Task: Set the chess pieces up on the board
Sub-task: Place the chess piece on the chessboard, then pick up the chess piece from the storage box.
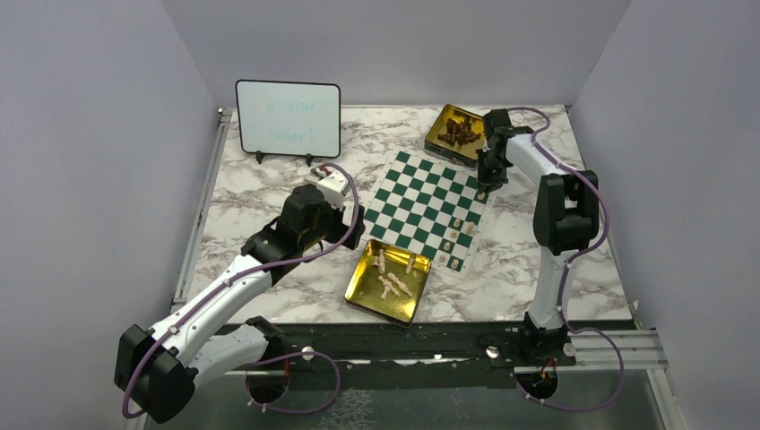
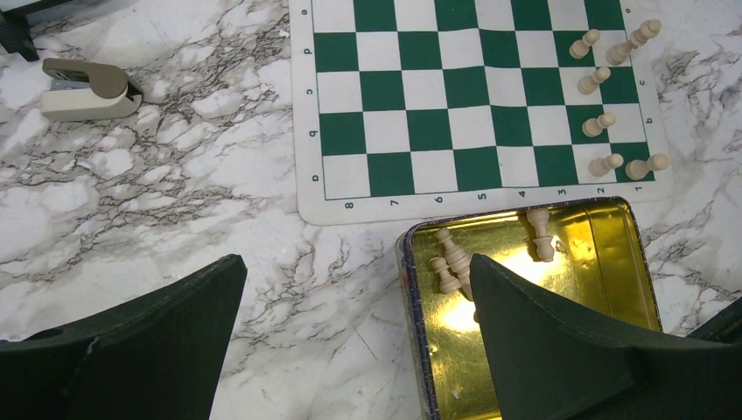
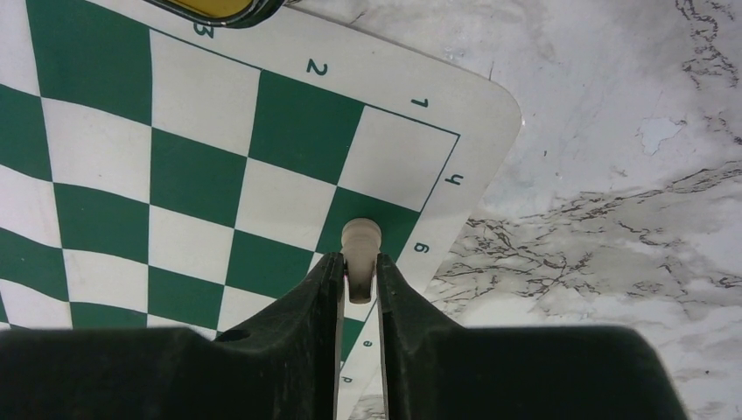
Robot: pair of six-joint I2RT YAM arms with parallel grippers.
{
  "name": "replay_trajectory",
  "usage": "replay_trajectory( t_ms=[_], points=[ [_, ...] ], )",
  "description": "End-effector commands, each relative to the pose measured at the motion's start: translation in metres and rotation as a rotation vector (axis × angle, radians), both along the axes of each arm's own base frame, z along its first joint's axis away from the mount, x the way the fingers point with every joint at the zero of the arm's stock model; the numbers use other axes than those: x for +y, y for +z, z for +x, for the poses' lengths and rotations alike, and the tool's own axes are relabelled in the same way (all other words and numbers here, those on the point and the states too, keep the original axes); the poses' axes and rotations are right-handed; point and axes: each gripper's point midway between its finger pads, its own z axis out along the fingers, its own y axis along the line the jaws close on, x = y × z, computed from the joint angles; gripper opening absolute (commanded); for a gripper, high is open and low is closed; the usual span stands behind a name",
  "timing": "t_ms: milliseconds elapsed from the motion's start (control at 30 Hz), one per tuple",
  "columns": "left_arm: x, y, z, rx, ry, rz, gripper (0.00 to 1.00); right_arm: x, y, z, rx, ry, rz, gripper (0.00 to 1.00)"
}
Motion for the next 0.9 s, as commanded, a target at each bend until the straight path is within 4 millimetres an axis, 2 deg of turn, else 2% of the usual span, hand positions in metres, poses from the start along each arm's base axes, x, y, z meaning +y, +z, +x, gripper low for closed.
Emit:
replay_trajectory(
  t_ms=[0,133,367,467,600,733,867],
  points=[
    [0.004,0.005,0.003,-0.034,0.017,0.0,0.99,0.001,-0.007,-0.002,0.031,0.007,0.015,0.27],
    [0.004,0.006,0.003,-0.034,0.019,-0.001,0.99,0.003,-0.002,0.0,0.021,0.004,0.027,0.37],
    [0.004,0.005,0.003,-0.011,0.015,0.014,0.99,0.006,0.025,-0.002,-0.017,0.01,0.05,0.49],
    [0.007,0.002,0.005,0.021,0.058,0.021,0.99,0.007,0.038,-0.01,-0.047,0.007,0.059,0.51],
    [-0.003,0.002,0.002,0.047,0.012,-0.005,0.99,0.022,0.056,-0.024,-0.098,0.025,0.153,0.56],
    [-0.01,0.001,-0.003,0.106,-0.015,-0.014,0.94,0.032,0.073,-0.042,-0.144,0.035,0.193,0.57],
    [-0.021,-0.008,-0.012,0.179,-0.058,-0.045,0.9,0.051,0.086,-0.061,-0.189,0.076,0.265,0.57]
  ],
)
